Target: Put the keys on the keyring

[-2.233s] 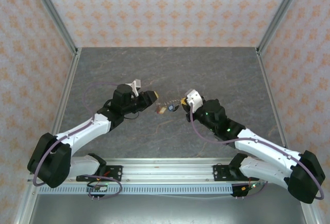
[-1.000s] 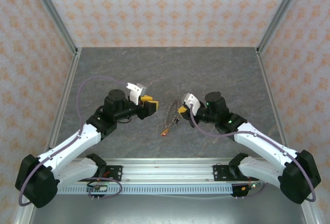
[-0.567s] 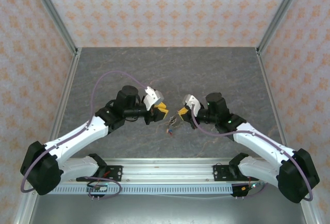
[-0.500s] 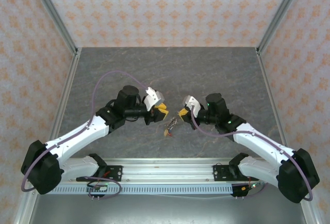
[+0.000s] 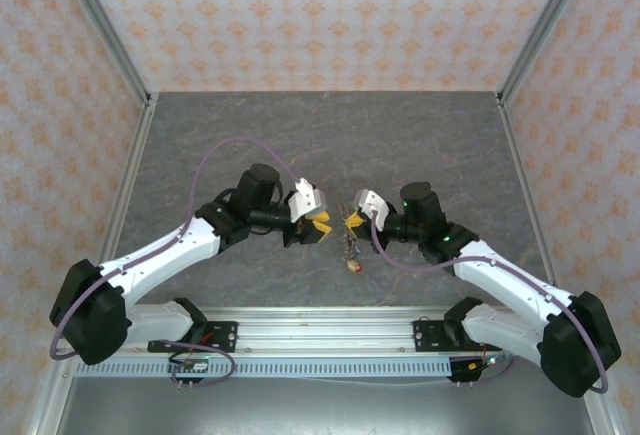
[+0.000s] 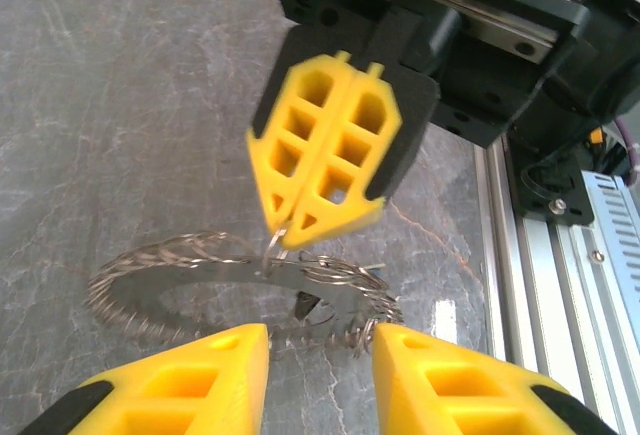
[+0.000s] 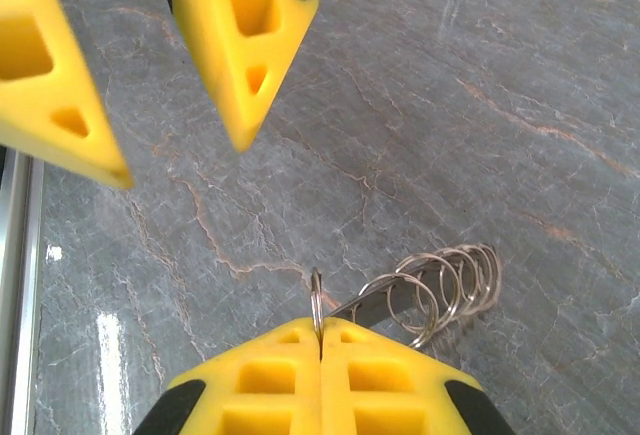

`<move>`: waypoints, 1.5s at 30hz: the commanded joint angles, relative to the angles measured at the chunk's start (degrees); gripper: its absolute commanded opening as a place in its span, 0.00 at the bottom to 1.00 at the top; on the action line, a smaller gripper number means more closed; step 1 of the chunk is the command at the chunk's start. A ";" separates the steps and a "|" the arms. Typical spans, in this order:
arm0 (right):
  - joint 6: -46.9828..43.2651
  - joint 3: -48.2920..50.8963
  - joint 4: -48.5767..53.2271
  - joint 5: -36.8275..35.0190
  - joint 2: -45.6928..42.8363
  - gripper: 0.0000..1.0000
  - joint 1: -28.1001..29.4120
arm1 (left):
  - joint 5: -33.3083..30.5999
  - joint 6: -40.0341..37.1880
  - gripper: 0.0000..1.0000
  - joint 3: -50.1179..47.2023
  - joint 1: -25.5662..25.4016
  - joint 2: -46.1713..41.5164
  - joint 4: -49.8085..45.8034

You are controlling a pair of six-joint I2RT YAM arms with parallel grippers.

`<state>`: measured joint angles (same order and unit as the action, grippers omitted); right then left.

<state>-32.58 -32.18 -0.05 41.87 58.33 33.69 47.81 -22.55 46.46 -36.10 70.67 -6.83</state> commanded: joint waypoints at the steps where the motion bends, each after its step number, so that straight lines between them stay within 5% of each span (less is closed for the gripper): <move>1: -2.63 -0.29 -1.97 3.00 -1.15 0.00 -0.24 | -0.33 -5.48 0.33 1.27 -1.22 0.64 -2.34; 24: -0.73 1.43 -5.47 8.73 1.26 0.00 -0.35 | -7.64 -5.76 0.33 -2.12 -3.87 3.55 8.14; 45: -0.32 1.20 -6.81 12.01 2.84 0.00 -1.00 | -4.45 -7.79 0.23 -1.72 -3.89 5.97 5.86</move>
<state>-33.10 -30.94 -2.74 51.07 61.56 33.17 41.80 -28.64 44.77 -39.66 76.29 -0.62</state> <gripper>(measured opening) 0.043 0.232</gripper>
